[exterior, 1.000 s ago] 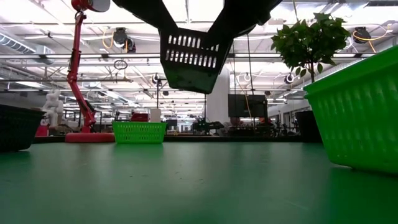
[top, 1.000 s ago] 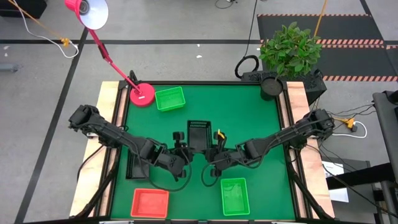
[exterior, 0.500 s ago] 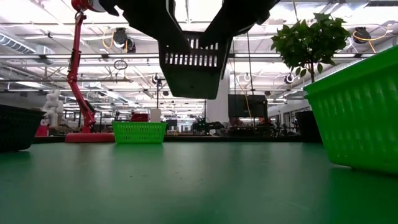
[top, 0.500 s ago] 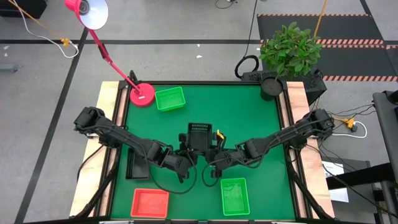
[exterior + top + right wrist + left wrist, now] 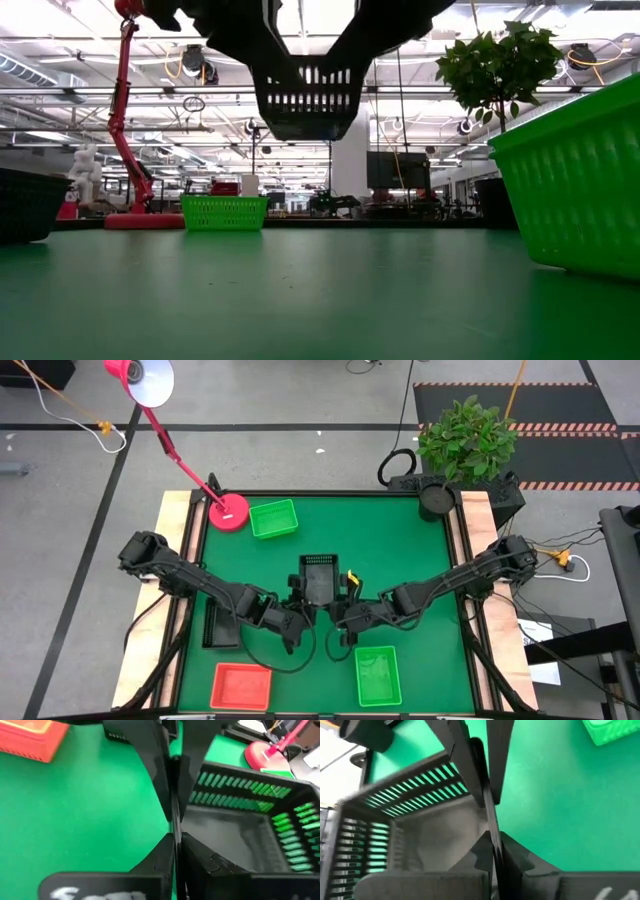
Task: Stack baskets by color
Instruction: Stack the top black bin on the bottom black bin
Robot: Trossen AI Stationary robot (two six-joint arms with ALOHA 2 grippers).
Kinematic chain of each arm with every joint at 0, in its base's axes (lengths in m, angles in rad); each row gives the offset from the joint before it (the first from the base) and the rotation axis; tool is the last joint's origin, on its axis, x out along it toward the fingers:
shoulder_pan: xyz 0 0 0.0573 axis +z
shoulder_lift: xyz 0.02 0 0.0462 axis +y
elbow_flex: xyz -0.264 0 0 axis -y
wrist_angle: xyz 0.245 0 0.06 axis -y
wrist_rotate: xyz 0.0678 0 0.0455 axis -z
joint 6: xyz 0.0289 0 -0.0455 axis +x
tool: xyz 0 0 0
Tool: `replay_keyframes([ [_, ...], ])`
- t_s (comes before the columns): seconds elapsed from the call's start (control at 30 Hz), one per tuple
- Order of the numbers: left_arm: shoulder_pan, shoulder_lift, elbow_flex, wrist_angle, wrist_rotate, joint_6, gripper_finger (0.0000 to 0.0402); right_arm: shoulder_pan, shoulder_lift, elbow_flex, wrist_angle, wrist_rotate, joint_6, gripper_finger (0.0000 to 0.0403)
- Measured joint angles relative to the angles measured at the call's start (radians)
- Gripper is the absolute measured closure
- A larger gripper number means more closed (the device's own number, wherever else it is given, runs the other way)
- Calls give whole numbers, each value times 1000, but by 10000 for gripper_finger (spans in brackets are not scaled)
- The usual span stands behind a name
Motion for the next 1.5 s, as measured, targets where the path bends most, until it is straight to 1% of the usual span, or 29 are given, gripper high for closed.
replay_keyframes([
  [0.1,-4,-6,-2,-22,25,-2,395,21,-1,1,53,8,-11,348],
  [0.2,-12,-38,-2,-31,35,-26,391,44,-18,2,107,11,-40,303],
  [0.27,-26,-65,-2,-56,41,-49,390,61,-39,2,149,34,-58,272],
  [0.4,-87,-129,-2,-130,44,-120,396,105,-112,2,159,61,-60,227],
  [0.5,-154,-180,-2,-212,38,-207,392,148,-174,2,145,61,-55,210],
  [0.63,-283,-215,-2,-333,-6,-345,397,208,-225,2,133,61,-43,208],
  [0.77,-443,-227,-2,-453,-81,-534,393,255,-242,2,136,62,-64,215],
  [0.83,-526,-225,-2,-508,-112,-631,396,268,-243,2,138,75,-69,218],
  [0.97,-673,-225,-2,-587,-178,-811,392,280,-243,1,139,139,-94,222],
  [1.07,-761,-225,-2,-640,-220,-913,393,275,-243,1,139,141,-103,223],
  [1.17,-832,-225,-2,-700,-240,-1016,397,268,-243,1,139,141,-113,223],
  [1.3,-899,-225,-2,-775,-267,-1136,388,257,-243,1,139,140,-118,223],
  [1.5,-952,-225,-1,-819,-286,-1203,396,252,-243,1,139,139,-118,223],
])
